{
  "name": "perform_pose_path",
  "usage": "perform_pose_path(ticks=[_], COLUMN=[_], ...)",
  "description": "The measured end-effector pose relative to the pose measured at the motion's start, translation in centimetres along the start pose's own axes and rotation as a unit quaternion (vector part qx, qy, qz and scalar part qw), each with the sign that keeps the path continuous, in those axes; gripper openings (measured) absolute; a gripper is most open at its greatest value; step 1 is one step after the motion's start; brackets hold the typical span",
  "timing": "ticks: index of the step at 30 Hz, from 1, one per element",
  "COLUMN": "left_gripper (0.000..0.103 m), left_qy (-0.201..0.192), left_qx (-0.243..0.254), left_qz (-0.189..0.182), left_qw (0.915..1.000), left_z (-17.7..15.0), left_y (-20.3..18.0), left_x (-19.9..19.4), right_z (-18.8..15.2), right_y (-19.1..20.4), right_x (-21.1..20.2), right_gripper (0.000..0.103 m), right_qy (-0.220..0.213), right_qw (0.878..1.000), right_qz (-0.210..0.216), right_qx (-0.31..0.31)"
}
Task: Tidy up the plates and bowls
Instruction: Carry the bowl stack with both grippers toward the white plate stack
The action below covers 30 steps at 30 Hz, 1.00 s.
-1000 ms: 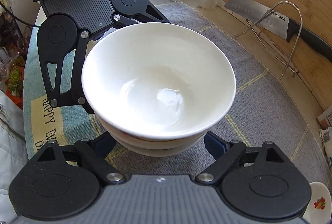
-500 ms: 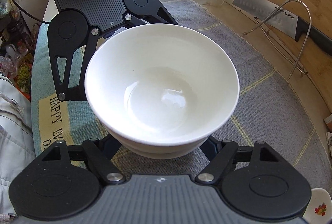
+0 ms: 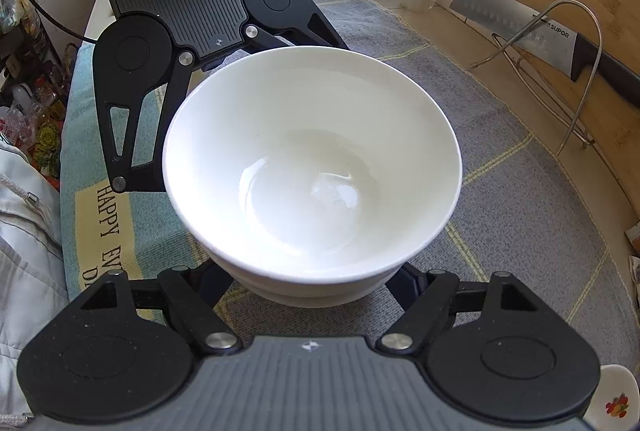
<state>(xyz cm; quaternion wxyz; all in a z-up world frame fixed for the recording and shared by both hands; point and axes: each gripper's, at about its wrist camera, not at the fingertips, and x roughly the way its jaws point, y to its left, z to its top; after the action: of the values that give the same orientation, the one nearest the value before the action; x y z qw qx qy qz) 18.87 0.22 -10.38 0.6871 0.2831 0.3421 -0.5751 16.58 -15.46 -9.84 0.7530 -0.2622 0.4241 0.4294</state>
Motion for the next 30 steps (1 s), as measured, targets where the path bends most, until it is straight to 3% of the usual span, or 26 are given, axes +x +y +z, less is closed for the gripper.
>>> perform_pose_path(ticks=[14,30], left_gripper=[0.082,0.082], left_qy=[0.009,-0.006], left_qx=[-0.011,-0.008], left_qz=[0.016,0.025], left_qw=[0.9998,0.9996], left_z=[1.4,7.6], left_y=[-1.3,-3.7], left_x=[-1.2,-0.4], right_z=[0.0,-2.9], right_y=[0.1,-1.8], right_x=[-2.1,-7.8], right_gripper=[0.084,0.084], right_qy=[-0.01,-0.018], right_qw=[1.0,1.0], right_qz=[0.009,-0.007], right_qx=[-0.004,-0.018])
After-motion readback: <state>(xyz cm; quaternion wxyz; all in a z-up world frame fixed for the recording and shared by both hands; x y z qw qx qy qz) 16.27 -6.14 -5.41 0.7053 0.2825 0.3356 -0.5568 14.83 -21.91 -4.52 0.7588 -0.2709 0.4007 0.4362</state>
